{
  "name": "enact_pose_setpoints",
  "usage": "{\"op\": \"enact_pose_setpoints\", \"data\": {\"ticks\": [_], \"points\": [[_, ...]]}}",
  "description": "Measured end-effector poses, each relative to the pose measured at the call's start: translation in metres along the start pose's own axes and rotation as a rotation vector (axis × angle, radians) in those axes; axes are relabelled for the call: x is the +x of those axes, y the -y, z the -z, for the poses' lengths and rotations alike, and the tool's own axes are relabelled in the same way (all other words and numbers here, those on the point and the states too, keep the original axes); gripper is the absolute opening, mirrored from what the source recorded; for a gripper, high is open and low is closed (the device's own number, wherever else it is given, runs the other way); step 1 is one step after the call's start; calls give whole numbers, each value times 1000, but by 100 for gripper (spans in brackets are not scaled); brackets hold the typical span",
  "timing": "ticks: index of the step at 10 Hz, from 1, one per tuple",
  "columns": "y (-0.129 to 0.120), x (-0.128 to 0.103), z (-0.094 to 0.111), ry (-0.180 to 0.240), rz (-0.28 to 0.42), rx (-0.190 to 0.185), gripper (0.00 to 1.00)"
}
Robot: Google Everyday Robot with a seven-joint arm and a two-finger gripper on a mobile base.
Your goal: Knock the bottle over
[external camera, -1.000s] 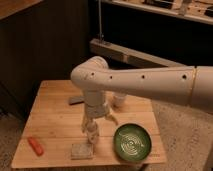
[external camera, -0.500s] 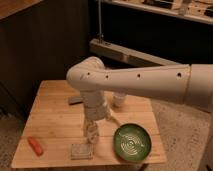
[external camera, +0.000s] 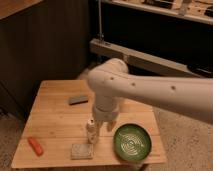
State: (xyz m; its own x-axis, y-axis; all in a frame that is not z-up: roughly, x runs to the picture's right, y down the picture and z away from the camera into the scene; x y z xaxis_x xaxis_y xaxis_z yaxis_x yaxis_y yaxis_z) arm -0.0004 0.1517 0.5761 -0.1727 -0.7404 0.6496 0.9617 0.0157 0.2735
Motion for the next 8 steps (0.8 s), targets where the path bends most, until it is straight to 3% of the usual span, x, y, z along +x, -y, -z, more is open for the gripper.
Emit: {"op": "enact_pose_setpoints", "data": {"ticks": [1,2,4,6,8], "points": [[-5,-3,4,-46,2,74,14],[-7,-4,6,-79,3,104,5],[-10,-5,12,-121,-6,117,0],[-20,-6,19,-150,-33,162,0],[-39,-8,28,-183,-81,292,0]]}}
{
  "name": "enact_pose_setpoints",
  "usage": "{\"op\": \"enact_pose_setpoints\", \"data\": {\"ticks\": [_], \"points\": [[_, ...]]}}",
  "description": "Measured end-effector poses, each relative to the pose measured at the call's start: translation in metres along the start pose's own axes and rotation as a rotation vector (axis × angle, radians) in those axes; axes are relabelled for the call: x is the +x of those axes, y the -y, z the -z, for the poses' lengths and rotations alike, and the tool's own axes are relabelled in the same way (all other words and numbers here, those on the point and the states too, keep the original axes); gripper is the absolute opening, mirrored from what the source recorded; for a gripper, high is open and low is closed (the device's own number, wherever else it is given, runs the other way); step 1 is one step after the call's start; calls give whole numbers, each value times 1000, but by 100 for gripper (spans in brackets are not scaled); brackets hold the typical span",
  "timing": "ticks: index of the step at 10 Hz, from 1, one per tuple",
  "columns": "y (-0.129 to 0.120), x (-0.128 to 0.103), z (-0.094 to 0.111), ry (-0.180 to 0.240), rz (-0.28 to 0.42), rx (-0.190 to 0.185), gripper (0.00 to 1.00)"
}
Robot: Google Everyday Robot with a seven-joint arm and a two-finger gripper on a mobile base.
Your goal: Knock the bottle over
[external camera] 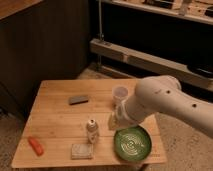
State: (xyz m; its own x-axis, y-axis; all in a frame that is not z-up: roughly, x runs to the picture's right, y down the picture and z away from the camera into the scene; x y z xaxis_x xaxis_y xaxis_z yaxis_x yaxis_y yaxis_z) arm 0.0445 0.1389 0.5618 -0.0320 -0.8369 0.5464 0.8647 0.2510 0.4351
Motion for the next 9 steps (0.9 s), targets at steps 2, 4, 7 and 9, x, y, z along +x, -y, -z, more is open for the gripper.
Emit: {"op": "enact_pose_setpoints", "data": {"ticks": [2,4,7,9], "points": [[-23,-1,12,-50,-63,206,0],[-51,-6,25,-187,-75,401,0],[-57,-4,16,-304,-17,481,0],[-53,5,-9,-272,1,413,0]]}}
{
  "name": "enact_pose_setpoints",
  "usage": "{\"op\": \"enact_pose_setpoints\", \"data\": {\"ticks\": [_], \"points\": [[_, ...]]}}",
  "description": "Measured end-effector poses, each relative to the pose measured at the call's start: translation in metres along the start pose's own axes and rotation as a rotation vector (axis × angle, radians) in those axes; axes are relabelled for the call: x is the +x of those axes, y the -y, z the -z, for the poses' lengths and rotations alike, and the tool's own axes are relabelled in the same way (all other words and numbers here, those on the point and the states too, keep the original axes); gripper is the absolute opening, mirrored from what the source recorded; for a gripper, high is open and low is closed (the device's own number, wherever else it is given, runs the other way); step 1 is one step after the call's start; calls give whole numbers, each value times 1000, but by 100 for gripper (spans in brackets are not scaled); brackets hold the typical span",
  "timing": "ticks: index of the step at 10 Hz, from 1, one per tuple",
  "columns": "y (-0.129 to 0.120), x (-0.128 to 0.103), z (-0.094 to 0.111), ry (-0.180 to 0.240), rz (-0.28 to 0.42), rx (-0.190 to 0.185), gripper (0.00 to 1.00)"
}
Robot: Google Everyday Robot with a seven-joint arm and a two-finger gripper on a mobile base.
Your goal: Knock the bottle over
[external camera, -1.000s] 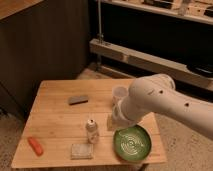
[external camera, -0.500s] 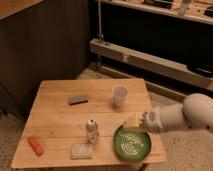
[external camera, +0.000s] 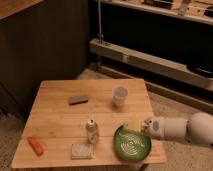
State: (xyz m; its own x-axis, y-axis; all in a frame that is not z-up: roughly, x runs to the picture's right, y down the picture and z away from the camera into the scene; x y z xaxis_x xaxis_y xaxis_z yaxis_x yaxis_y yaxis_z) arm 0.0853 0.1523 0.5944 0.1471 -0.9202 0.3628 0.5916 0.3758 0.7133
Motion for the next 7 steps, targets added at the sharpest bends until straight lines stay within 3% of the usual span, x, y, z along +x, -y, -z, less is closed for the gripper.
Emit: {"op": "enact_pose_setpoints", "data": {"ticks": [2,4,7], "points": [[-20,4,-37,46,5,-56,0],[-39,12,-50,76,-8,-52,0],[-46,16,-69,121,-12,-26,0]]}}
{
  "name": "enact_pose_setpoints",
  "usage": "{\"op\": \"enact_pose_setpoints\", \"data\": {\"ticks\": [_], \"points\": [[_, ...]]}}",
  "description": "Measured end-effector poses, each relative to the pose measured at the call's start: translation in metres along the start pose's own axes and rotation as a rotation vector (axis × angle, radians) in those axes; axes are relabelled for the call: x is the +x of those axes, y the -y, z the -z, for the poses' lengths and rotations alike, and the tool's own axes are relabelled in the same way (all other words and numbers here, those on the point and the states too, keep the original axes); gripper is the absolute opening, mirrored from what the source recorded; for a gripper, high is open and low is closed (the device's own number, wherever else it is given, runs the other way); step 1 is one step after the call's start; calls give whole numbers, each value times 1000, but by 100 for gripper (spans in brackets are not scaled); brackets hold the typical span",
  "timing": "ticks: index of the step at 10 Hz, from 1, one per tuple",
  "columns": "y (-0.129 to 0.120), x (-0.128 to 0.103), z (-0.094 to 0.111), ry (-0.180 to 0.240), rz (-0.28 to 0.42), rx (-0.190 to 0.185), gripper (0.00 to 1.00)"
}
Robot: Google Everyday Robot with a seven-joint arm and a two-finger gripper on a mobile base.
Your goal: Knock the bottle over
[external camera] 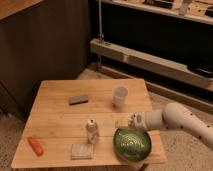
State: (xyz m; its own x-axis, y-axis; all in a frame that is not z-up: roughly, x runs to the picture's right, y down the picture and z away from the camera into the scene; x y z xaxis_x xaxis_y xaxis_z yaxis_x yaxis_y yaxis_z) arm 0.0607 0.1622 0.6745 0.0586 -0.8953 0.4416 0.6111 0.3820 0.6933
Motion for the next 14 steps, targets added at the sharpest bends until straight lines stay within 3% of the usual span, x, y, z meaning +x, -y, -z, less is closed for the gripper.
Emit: {"op": "enact_pose_setpoints", "data": {"ticks": [2,6,8,10,13,14], "points": [[1,1,-7,26,3,22,0],[13,1,-29,149,2,85,0],[15,-1,-40,239,-6,95,0],[19,0,-55,404,-4,90,0],[15,-2,-61,488,-9,71,1],[17,-2,-65,539,5,54,8]]}}
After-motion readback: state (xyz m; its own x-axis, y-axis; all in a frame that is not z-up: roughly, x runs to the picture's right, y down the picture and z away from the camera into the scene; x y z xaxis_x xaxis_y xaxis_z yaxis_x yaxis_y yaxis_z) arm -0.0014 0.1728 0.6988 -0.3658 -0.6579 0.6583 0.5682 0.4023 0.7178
